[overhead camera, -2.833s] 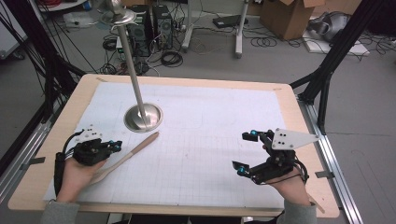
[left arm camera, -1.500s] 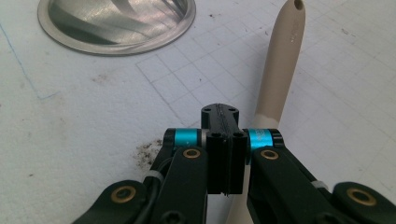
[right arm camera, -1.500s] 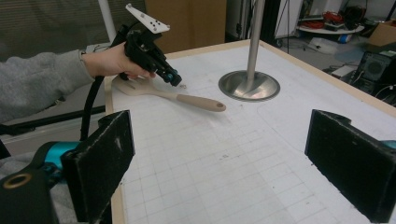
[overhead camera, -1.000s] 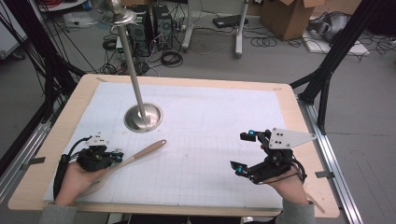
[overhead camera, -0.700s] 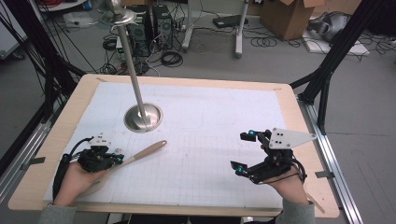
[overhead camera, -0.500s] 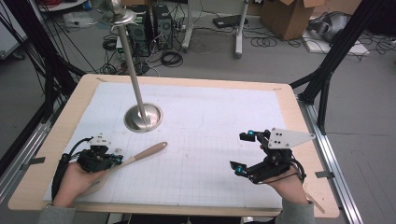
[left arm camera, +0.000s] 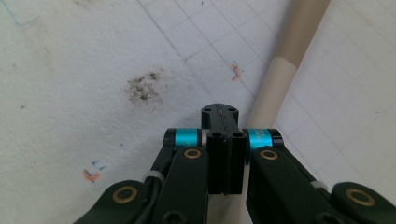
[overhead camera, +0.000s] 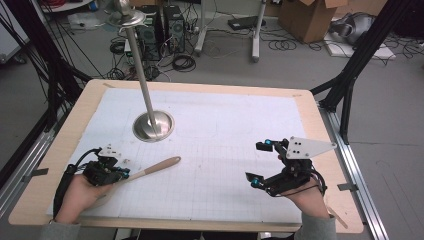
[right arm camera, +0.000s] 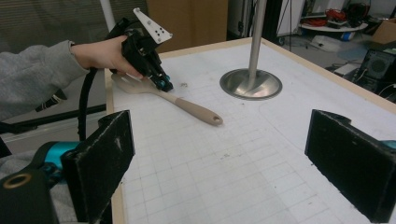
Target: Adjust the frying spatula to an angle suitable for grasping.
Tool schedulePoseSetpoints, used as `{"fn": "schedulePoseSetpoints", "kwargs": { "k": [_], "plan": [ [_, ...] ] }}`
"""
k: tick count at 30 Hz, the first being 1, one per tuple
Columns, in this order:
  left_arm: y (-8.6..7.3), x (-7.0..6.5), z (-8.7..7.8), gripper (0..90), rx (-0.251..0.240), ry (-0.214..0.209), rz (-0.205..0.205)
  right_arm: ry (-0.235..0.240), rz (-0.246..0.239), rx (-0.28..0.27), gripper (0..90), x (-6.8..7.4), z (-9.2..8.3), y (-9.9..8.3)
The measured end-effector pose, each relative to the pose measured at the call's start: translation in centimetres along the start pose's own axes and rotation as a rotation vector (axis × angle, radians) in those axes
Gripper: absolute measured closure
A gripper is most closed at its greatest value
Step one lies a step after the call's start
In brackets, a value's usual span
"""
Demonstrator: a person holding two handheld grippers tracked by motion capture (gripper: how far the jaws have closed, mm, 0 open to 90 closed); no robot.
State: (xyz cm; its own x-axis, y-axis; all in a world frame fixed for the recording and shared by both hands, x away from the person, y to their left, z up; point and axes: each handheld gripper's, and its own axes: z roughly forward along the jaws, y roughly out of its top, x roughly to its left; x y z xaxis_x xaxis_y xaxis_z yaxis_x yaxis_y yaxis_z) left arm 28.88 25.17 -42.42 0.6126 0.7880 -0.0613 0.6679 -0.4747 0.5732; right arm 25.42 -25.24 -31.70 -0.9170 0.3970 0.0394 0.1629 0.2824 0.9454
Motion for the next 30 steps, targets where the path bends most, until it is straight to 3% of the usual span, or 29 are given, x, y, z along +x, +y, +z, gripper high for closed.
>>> {"fn": "schedulePoseSetpoints", "kwargs": {
  "k": [5, 7, 10, 18, 22, 30],
  "plan": [
    [-0.3, -0.1, -0.3, 89.9, 0.015, -0.025, -0.008, 0.002, 0.007, -0.001, 7.2, 0.1, -0.1, 0.0],
    [-0.3, -0.2, -0.4, 89.9, 0.021, -0.031, -0.028, 0.002, -0.003, -0.006, 7.2, 0.0, -0.1, 0.1],
    [-0.4, -0.3, -0.4, 89.9, 0.021, -0.023, -0.032, 0.006, 0.005, -0.003, 7.2, 0.1, -0.1, 0.1],
    [0.2, -0.4, -1.3, 89.9, -0.143, -0.024, -0.027, 0.001, -0.001, -0.008, 7.2, 0.1, -0.1, 0.1],
    [0.5, -0.9, -1.7, 89.8, -0.217, -0.044, -0.023, 0.002, 0.002, -0.005, 7.2, 0.1, -0.1, 0.1],
    [1.2, -2.5, -1.2, 89.8, -0.276, -0.087, 0.022, 0.001, -0.003, -0.008, 7.2, 0.1, -0.2, 0.1]
  ]
}}
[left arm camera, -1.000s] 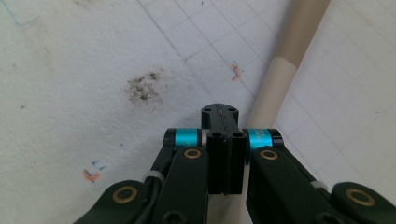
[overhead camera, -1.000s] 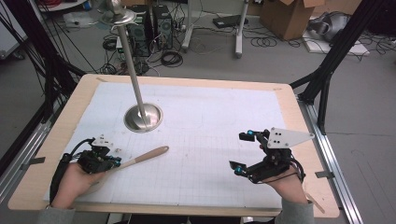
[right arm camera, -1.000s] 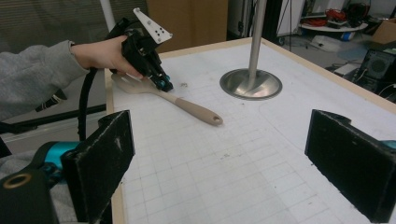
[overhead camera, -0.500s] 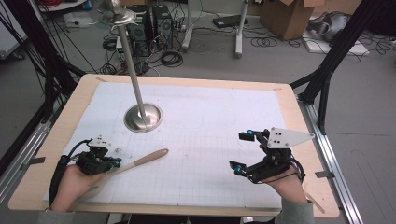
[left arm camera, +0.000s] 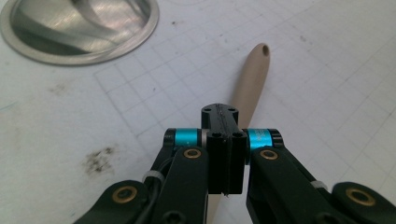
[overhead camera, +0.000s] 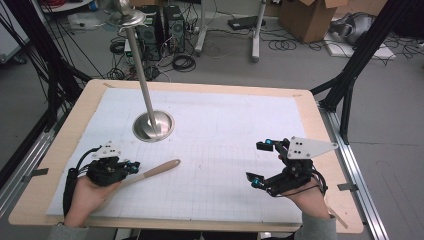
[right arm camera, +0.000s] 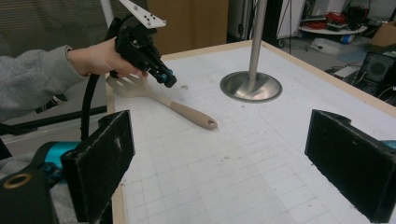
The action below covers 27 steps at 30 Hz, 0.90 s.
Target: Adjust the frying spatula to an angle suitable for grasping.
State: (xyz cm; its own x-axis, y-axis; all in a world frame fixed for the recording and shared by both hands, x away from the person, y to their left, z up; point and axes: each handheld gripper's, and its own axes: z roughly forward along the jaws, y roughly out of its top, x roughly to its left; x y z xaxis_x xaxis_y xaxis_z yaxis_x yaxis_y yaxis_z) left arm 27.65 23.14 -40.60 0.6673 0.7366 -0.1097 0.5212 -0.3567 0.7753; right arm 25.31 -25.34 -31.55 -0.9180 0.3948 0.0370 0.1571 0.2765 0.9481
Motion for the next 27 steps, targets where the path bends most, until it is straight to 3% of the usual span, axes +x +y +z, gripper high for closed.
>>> {"fn": "schedulePoseSetpoints", "kwargs": {
  "k": [12, 19, 22, 27],
  "plan": [
    [0.4, -2.8, 2.1, 89.8, -0.027, 0.023, 0.044, -0.003, 0.008, 0.006, 7.2, 0.1, 0.0, -0.1],
    [0.6, -4.9, 4.4, 89.8, -0.027, 0.004, 0.086, -0.007, 0.005, 0.005, 7.2, 0.0, -0.1, -0.1],
    [0.8, -5.5, 5.7, 89.8, -0.002, 0.008, 0.115, -0.008, 0.009, 0.006, 7.2, 0.0, -0.2, -0.2],
    [0.7, -5.9, 7.2, 89.8, 0.048, 0.049, 0.145, -0.010, 0.011, -0.002, 7.2, 0.0, -0.5, -0.3]
  ]
}}
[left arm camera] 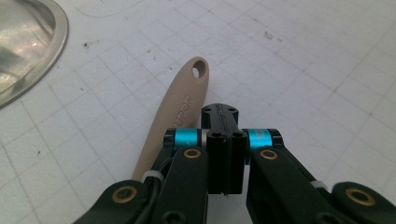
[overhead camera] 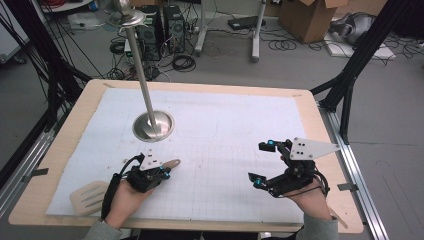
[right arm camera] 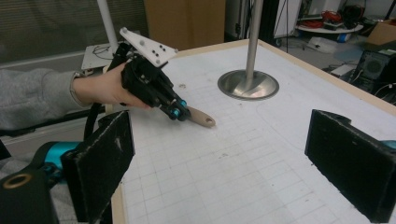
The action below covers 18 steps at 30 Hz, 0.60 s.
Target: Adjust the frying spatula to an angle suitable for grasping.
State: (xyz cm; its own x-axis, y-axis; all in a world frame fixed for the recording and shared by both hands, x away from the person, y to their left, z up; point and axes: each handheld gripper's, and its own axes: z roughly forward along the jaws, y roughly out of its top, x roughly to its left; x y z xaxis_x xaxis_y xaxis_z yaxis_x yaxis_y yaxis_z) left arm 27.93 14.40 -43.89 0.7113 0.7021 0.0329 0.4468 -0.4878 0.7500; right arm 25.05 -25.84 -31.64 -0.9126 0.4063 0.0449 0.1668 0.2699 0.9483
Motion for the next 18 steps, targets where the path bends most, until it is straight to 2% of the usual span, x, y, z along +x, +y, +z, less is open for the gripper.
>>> {"fn": "schedulePoseSetpoints", "kwargs": {
  "k": [2, 13, 18],
  "plan": [
    [0.0, 0.0, 0.4, 89.8, 0.013, 0.015, 0.000, -0.003, 0.004, -0.001, 7.2, 0.0, -0.1, 0.0],
    [0.4, 0.5, 1.1, 89.8, 0.006, 0.057, 0.003, -0.009, 0.001, 0.021, 7.2, 0.2, 0.3, -0.2],
    [0.5, 0.8, 1.6, 89.8, 0.000, 0.090, -0.017, -0.007, 0.001, 0.022, 7.2, 0.2, 0.2, -0.2]
  ]
}}
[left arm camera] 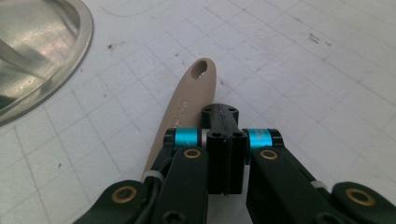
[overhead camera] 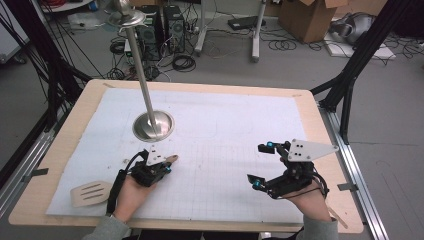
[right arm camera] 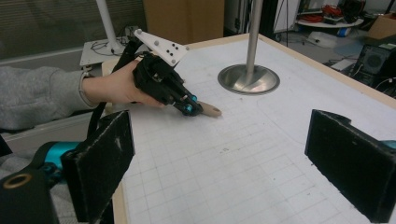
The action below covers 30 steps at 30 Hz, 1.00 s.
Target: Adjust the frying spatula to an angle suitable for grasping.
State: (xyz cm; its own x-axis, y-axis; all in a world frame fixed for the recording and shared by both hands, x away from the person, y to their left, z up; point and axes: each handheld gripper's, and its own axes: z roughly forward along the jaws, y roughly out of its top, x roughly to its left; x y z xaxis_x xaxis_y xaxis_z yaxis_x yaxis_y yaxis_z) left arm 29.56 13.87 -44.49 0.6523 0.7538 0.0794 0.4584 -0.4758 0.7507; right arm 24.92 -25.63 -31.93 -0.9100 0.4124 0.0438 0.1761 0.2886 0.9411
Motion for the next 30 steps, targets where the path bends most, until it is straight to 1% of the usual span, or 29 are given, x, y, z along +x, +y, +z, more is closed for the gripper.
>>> {"fn": "schedulePoseSetpoints", "kwargs": {
  "k": [3, 4, 7, 9, 12, 13, 16, 17, 18, 23, 27, 29, 30],
  "plan": [
    [0.1, 0.0, 0.2, 89.8, -0.006, 0.025, -0.009, 0.001, -0.001, -0.002, 7.2, 0.0, 0.0, 0.0],
    [0.1, 0.0, 0.3, 89.8, -0.006, 0.037, -0.005, 0.002, -0.002, -0.002, 7.2, 0.0, 0.0, 0.0],
    [0.2, 0.1, 0.5, 89.8, -0.017, 0.054, -0.017, 0.006, 0.005, 0.002, 7.2, 0.1, 0.0, 0.0],
    [0.2, 0.1, 0.6, 89.8, -0.026, 0.067, -0.023, 0.005, 0.001, -0.001, 7.2, 0.0, 0.1, 0.0],
    [0.2, 0.4, 0.7, 89.8, -0.035, 0.062, -0.037, 0.010, 0.009, 0.008, 7.2, 0.1, 0.2, 0.0],
    [0.2, 0.5, 0.7, 89.8, -0.033, 0.065, -0.039, 0.009, 0.005, 0.007, 7.2, 0.0, 0.3, 0.0],
    [0.3, 0.5, 0.9, 89.8, -0.035, 0.079, -0.048, 0.010, 0.002, 0.007, 7.2, 0.0, 0.4, -0.1],
    [0.4, 0.6, 1.0, 89.8, -0.037, 0.082, -0.059, 0.008, -0.002, 0.007, 7.2, -0.1, 0.5, -0.1],
    [0.5, 0.6, 1.1, 89.8, -0.036, 0.087, -0.061, 0.013, 0.006, 0.012, 7.2, 0.0, 0.5, -0.1],
    [0.8, 0.8, 1.5, 89.8, -0.039, 0.115, -0.082, 0.015, 0.003, 0.010, 7.2, 0.0, 0.6, -0.1],
    [0.8, 1.1, 1.8, 89.8, -0.061, 0.124, -0.107, 0.015, 0.007, 0.010, 7.2, 0.0, 0.5, -0.1],
    [0.8, 1.1, 2.0, 89.8, -0.070, 0.138, -0.116, 0.014, 0.005, 0.007, 7.2, 0.0, 0.5, -0.1],
    [0.8, 1.1, 2.0, 89.8, -0.066, 0.147, -0.114, 0.015, 0.003, 0.006, 7.2, 0.0, 0.5, -0.1]
  ]
}}
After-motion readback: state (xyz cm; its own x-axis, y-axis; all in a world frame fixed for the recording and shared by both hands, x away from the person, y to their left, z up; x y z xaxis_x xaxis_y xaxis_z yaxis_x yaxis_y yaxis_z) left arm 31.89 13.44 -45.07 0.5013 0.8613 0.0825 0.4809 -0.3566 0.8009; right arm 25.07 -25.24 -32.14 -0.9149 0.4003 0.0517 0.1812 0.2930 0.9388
